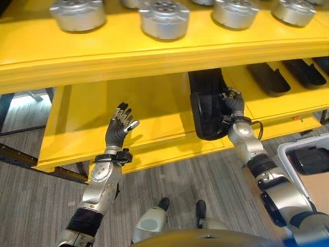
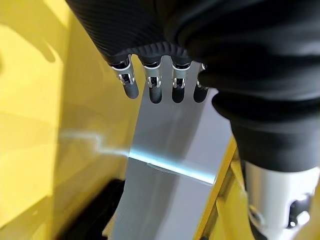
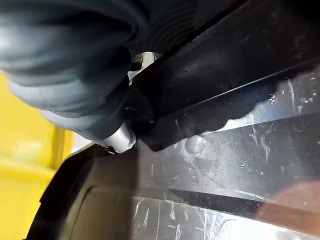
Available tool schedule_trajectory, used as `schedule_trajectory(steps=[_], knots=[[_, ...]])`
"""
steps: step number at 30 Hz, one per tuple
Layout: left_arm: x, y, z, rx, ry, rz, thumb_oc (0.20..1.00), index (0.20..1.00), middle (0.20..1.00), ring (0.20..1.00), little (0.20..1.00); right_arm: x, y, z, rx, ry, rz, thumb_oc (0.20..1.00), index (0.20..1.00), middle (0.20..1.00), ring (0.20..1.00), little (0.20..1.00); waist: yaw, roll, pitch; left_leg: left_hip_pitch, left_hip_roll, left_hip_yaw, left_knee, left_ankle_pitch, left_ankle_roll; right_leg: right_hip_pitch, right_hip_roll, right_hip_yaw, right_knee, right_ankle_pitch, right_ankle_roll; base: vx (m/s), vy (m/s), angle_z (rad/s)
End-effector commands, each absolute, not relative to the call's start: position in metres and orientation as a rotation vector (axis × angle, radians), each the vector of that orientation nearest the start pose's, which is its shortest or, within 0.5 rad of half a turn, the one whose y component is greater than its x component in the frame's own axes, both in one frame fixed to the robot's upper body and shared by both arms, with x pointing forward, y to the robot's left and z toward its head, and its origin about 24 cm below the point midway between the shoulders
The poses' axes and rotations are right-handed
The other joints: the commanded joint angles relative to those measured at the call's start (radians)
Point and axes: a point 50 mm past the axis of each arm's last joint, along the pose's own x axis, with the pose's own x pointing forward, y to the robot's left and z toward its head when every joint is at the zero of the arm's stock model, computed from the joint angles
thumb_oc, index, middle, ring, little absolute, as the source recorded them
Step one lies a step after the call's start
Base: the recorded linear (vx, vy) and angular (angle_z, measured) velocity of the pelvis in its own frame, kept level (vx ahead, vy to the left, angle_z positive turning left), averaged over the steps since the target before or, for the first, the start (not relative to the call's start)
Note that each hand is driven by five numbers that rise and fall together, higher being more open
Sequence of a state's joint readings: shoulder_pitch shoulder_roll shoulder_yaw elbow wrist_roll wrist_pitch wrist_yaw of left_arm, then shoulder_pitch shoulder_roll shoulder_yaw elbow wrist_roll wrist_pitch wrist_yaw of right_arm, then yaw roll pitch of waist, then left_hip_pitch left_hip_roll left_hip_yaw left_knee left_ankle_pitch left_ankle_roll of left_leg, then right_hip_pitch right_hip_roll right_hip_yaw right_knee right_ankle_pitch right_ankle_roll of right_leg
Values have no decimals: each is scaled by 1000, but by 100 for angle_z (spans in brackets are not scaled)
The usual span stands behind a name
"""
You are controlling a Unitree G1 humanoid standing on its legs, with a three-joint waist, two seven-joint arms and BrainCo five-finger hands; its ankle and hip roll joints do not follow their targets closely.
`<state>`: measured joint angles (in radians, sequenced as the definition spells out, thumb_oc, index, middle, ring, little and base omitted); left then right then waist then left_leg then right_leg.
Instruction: Move parts from the plastic box to the shelf.
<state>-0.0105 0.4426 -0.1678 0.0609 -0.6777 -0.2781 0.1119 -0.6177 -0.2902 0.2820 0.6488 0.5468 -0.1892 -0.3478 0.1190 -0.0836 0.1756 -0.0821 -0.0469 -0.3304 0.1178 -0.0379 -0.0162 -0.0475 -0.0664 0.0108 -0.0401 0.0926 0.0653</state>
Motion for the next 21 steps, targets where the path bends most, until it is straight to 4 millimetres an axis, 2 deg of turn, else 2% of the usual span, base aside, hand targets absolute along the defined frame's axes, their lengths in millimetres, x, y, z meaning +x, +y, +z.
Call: schedule_trajectory(steps=[1,10,13,14,15,17,18,21], knots=[[252,209,82,-226,-239,-21,1000,1000,1000,1000,1000,365,-170,126,177,-233,-166,200,200,200,200,200,-4,-19,-81,-12,17,64,-66,-21,20,-25,-62,-29,65,-66,39,41,-97,-2],[249,207,73,-234,-199,-27,1000,1000,1000,1000,1000,363,-174,124,149,-233,-163,200,200,200,200,200,-8,-16,-94,-5,47,37,-64,-16,-12,11,-36,-56,57,-106,13,17,-93,9],[248,205,73,-250,-198,-34,1000,1000,1000,1000,1000,366,-171,128,137,-242,-148,200,200,200,200,200,-1,-16,-83,-20,57,3,-54,3,-30,17,-11,-55,59,-128,-11,-40,-150,29],[249,204,71,-250,-191,-33,1000,1000,1000,1000,1000,365,-172,132,139,-260,-143,200,200,200,200,200,-10,-21,-72,-53,51,-11,-25,14,-43,12,-7,-52,63,-137,-21,-105,-117,27],[250,202,72,-261,-193,-36,1000,1000,1000,1000,1000,364,-175,135,138,-271,-144,200,200,200,200,200,-20,-23,-60,-84,54,23,34,2,-52,12,-13,-61,71,-147,-28,-115,-75,40],[253,199,74,-272,-198,-54,1000,1000,1000,1000,1000,365,-180,137,125,-280,-163,200,200,200,200,200,-41,-26,-35,-129,105,133,97,17,-57,5,-34,-98,98,-158,-36,-99,9,98],[254,198,75,-276,-200,-57,1000,1000,1000,1000,1000,367,-178,140,122,-283,-164,200,200,200,200,200,-42,-27,-27,-130,137,145,114,25,-60,3,-36,-99,115,-167,-37,-47,38,128],[253,196,77,-279,-199,-64,1000,1000,1000,1000,1000,372,-166,146,153,-290,-162,200,200,200,200,200,-31,-19,-21,-116,227,75,77,89,-80,-7,-38,-78,165,-192,-25,23,57,40]])
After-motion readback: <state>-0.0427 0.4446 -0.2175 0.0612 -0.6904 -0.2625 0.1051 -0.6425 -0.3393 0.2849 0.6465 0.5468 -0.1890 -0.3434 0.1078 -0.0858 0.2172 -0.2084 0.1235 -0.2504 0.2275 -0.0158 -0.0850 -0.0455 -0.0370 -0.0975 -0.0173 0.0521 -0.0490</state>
